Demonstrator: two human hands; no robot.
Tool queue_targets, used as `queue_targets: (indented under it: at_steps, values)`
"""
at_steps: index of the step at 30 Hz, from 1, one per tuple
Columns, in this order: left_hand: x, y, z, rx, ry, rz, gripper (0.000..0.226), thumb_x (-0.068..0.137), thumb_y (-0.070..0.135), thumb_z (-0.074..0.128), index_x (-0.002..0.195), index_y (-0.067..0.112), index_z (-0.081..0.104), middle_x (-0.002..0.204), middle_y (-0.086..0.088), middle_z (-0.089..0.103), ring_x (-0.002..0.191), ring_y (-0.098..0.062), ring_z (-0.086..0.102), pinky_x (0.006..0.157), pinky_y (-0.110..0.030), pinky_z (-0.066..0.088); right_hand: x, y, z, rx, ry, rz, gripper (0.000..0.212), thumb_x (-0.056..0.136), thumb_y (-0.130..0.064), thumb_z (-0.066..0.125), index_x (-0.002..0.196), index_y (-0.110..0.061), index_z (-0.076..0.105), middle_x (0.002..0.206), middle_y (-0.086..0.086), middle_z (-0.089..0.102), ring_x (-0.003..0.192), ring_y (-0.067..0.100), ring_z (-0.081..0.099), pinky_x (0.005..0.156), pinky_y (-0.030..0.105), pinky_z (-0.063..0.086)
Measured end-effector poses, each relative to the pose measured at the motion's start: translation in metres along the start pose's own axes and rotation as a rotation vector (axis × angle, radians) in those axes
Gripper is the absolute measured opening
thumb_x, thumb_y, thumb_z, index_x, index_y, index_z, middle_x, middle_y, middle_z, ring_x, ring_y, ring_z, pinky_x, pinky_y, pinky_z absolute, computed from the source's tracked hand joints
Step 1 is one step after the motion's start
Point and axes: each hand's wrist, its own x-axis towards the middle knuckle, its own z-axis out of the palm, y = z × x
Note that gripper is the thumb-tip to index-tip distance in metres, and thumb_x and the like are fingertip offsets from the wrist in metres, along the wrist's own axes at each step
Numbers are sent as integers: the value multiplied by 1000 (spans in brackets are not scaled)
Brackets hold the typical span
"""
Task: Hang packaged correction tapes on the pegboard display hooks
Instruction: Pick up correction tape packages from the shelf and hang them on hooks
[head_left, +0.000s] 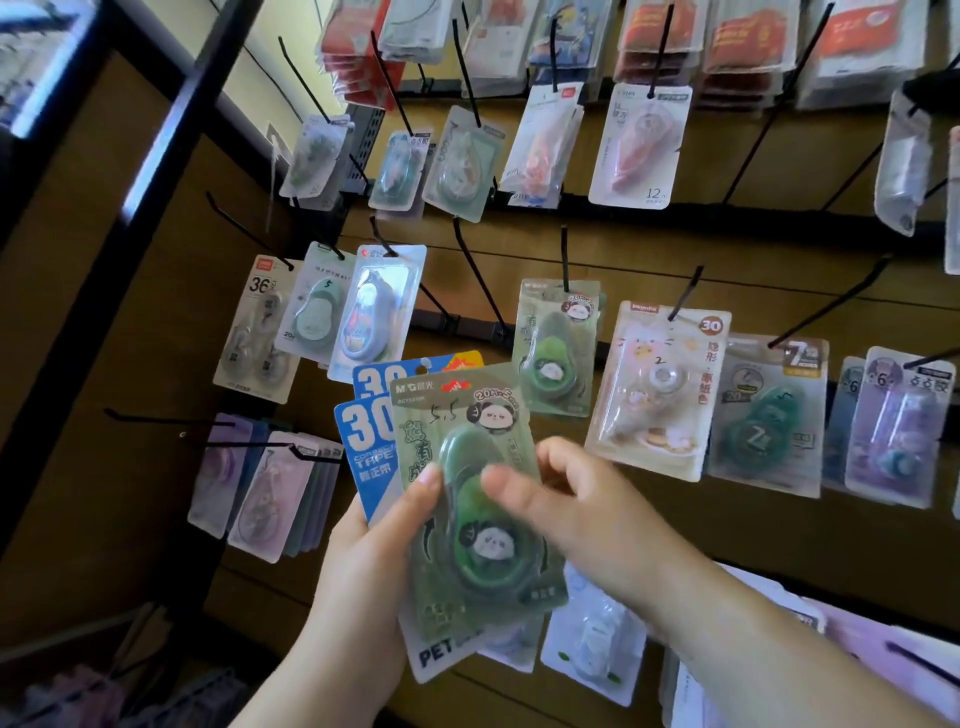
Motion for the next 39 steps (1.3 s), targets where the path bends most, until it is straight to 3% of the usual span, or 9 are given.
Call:
queue_targets:
  at_steps: [5,12,15,19,22,27,32,37,39]
  values:
    - [-17,8,13,-39,60,29,42,65,30,59,105,18,63,92,-9,75,80,-25,72,64,-36,58,-4,16,-3,45,28,16,8,77,-30,68,83,-27,63,89,-5,71,87,11,67,80,29,56]
    - [-16,10,14,28,94,119,37,61,29,61,98,29,64,89,8,76,79,-11,72,60,-25,54,7,24,-8,356,131,-31,3,80,-21,61,84,-21,61,74,-7,70,64,0,67,56,13,51]
    - [-15,9,11,34,124,128,39,60,29,63,99,28,63,87,10,76,76,-8,72,64,-27,50,12,23,-17,437,168,-58,14,70,-26,62,83,-21,61,70,-7,71,65,2,67,60,15,54]
    - [-16,10,9,33,120,79,32,60,27,63,92,25,62,77,5,76,65,-13,72,52,-26,54,27,10,-50,309,286,-156,29,69,-33,61,98,-29,59,83,-9,68,85,12,61,67,24,48]
    - [-16,11,9,48,86,49,35,60,27,63,95,22,61,75,2,76,62,-15,72,46,-23,54,44,-6,-80,187,321,-234,19,80,-24,60,92,-38,57,94,-5,63,93,18,60,76,36,52]
    - [-15,11,4,88,70,29,40,58,28,64,97,20,61,78,-2,76,64,-18,72,49,-27,55,69,-18,-105,108,411,-253,24,84,-12,59,104,-26,56,83,-8,63,73,5,61,55,13,53]
    - [-12,12,-2,102,65,28,41,57,30,64,97,19,61,80,-3,76,65,-20,72,57,-32,54,83,-20,-106,147,406,-235,32,85,-19,58,117,-14,57,86,-4,64,77,10,62,69,22,55]
    - [-12,11,-3,102,59,27,39,57,29,64,95,19,62,78,-1,76,64,-17,72,51,-28,56,86,-20,-103,165,432,-182,30,87,-21,58,115,-14,57,84,-4,63,73,9,61,50,14,52]
    - [-12,11,-4,100,63,32,37,57,28,63,93,19,62,75,0,76,62,-16,72,48,-24,55,85,-22,-104,144,431,-174,27,86,-22,58,112,-14,58,83,-3,63,72,9,61,53,16,52]
